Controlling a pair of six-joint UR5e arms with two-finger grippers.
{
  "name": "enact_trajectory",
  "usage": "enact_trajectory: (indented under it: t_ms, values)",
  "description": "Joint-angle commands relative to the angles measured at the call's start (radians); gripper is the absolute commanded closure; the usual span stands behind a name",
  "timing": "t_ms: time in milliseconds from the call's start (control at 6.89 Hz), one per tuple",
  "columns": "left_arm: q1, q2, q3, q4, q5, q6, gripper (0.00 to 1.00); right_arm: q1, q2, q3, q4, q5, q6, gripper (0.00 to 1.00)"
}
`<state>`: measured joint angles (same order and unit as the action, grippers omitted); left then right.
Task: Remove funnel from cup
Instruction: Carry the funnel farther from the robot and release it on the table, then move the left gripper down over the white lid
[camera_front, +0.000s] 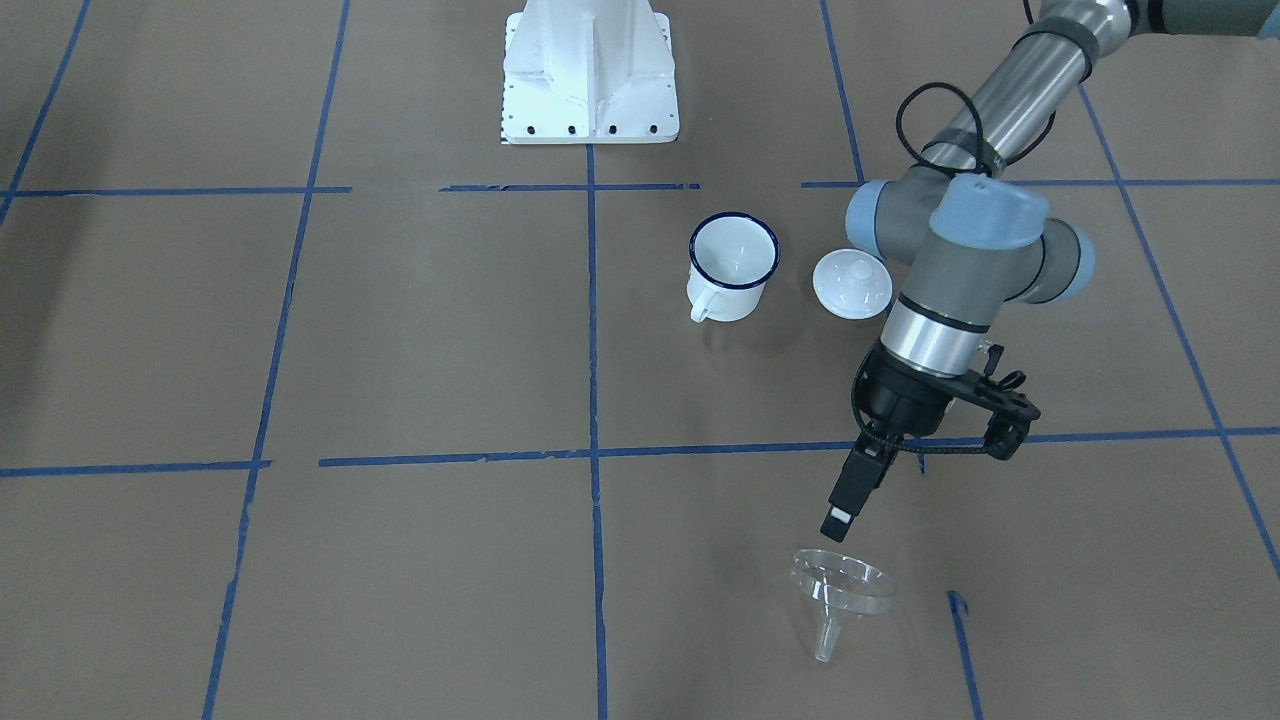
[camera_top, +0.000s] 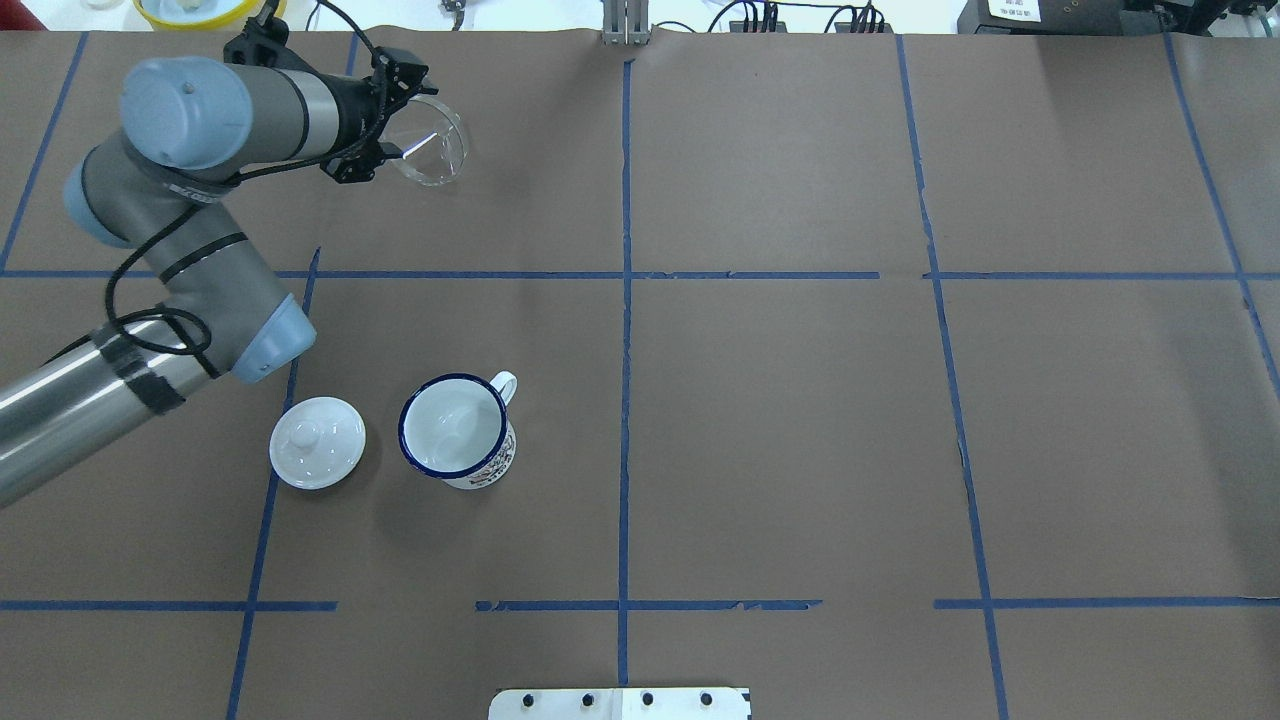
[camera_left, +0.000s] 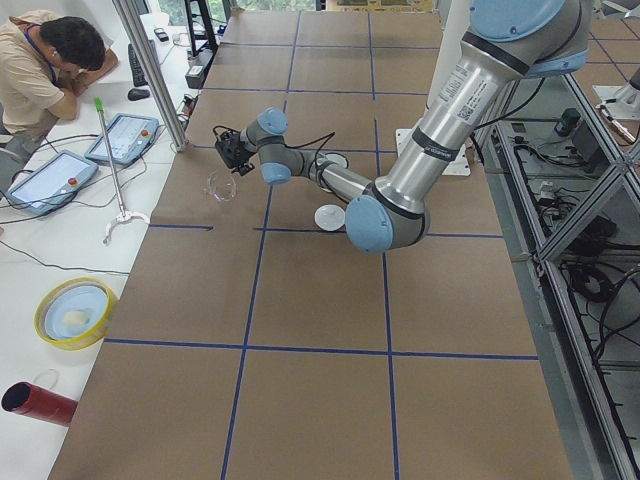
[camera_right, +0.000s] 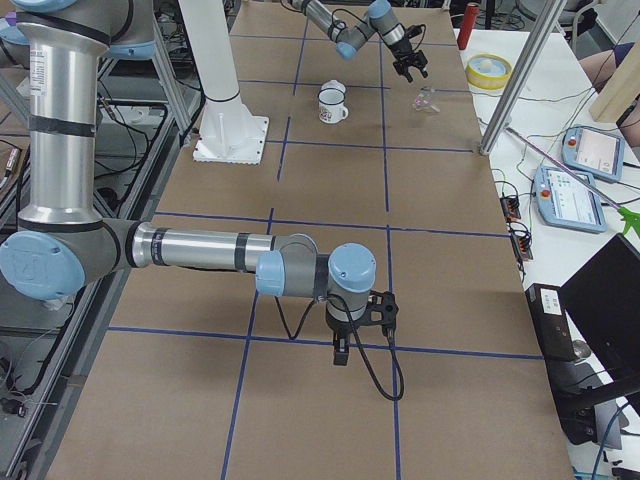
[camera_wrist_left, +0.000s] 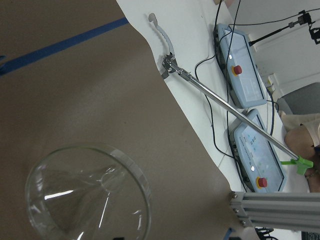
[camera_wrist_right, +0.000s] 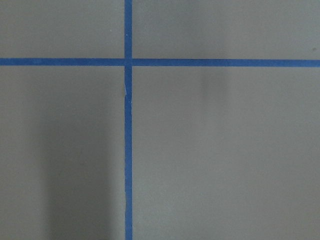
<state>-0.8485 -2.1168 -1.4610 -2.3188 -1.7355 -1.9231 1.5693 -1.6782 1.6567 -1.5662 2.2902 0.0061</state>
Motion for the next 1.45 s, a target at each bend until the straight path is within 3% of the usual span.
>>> enact_trajectory:
  t_ms: [0, 145, 435, 580, 870, 1305]
  values:
    - [-0.006, 0.086, -0.358, 0.561, -0.128, 0.254, 0.13, 0.0, 0.0, 0.0, 0.0, 0.0, 0.0, 0.0]
    - [-0.006, 0.112, -0.448, 0.69, -0.145, 0.306, 0.13, 0.0, 0.0, 0.0, 0.0, 0.0, 0.0, 0.0]
    - [0.067, 0.271, -0.554, 0.679, -0.191, 0.312, 0.13, 0.0, 0.0, -0.001, 0.0, 0.0, 0.0, 0.0]
    - [0.139, 0.321, -0.555, 0.656, -0.196, 0.305, 0.13, 0.0, 0.0, 0.0, 0.0, 0.0, 0.0, 0.0]
    - [0.257, 0.447, -0.547, 0.433, -0.203, 0.212, 0.13, 0.0, 0.0, 0.0, 0.0, 0.0, 0.0, 0.0]
    - [0.307, 0.443, -0.499, 0.453, -0.193, 0.21, 0.13, 0.0, 0.0, 0.0, 0.0, 0.0, 0.0, 0.0]
